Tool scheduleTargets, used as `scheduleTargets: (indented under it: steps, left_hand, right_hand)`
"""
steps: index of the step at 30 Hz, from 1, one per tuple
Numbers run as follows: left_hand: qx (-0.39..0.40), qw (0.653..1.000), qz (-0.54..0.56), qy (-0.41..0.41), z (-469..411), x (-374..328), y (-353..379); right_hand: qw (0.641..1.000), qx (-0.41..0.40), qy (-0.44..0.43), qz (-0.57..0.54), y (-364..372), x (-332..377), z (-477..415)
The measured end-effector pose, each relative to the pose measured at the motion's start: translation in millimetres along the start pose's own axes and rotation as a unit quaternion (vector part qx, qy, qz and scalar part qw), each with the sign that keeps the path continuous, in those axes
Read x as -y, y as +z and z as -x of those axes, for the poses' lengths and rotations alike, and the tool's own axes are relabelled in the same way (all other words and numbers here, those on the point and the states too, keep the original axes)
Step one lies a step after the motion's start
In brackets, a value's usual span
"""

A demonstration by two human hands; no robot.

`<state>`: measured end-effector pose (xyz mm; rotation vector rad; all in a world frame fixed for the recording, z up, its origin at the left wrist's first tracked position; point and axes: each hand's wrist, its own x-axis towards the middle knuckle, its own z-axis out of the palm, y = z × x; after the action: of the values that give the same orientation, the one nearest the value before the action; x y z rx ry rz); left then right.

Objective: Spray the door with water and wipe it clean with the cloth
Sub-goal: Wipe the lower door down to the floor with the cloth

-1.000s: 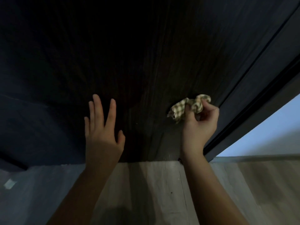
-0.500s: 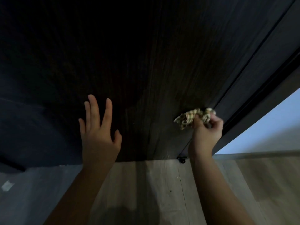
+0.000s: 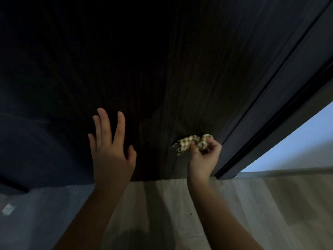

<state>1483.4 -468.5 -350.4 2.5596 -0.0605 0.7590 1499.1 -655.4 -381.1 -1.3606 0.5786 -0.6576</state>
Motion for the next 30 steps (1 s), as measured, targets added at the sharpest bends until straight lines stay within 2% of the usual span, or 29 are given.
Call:
scheduleTargets:
  steps: [7, 10, 12, 16, 19, 22, 24, 27, 30]
  left_hand:
    - [0.012, 1.0, 0.009, 0.007, -1.0, -0.5, -1.8]
    - [0.017, 1.0, 0.007, 0.007, -1.0, -1.6, -4.5]
    - [0.024, 1.0, 0.008, 0.006, -0.7, -2.0, -6.0]
    - [0.03, 1.0, 0.002, -0.005, 0.9, -3.1, -7.4]
    - [0.037, 0.999, 0.0, -0.006, 0.2, -3.4, -6.0]
    - [0.03, 0.999, 0.006, -0.012, -0.1, -2.7, -4.8]
    - [0.028, 1.0, 0.005, -0.01, -0.1, -1.5, -3.7]
    - [0.039, 0.999, 0.0, -0.013, -0.6, 0.0, -4.9]
    - [0.041, 0.999, 0.0, -0.012, -0.1, -1.8, -6.7]
  right_hand:
    - [0.977, 0.095, -0.185, 0.054, 34.0, 37.6, 30.8]
    - [0.969, 0.106, -0.21, 0.073, 34.8, 23.2, 32.0]
    - [0.976, 0.099, -0.164, 0.107, 26.4, -2.7, 29.2]
    - [0.992, 0.011, 0.044, 0.121, 6.5, -59.5, 14.2]
    - [0.973, -0.043, 0.204, 0.103, -0.7, -89.4, -4.0]
    - [0.935, -0.055, 0.345, 0.064, -11.7, -115.1, -21.8]
    - [0.924, -0.057, 0.37, 0.083, -22.7, -127.9, -35.4]
    - [0.932, -0.109, 0.327, 0.113, -35.9, -137.0, -52.3]
    - [0.943, -0.124, 0.3, 0.071, -37.7, -118.6, -54.5]
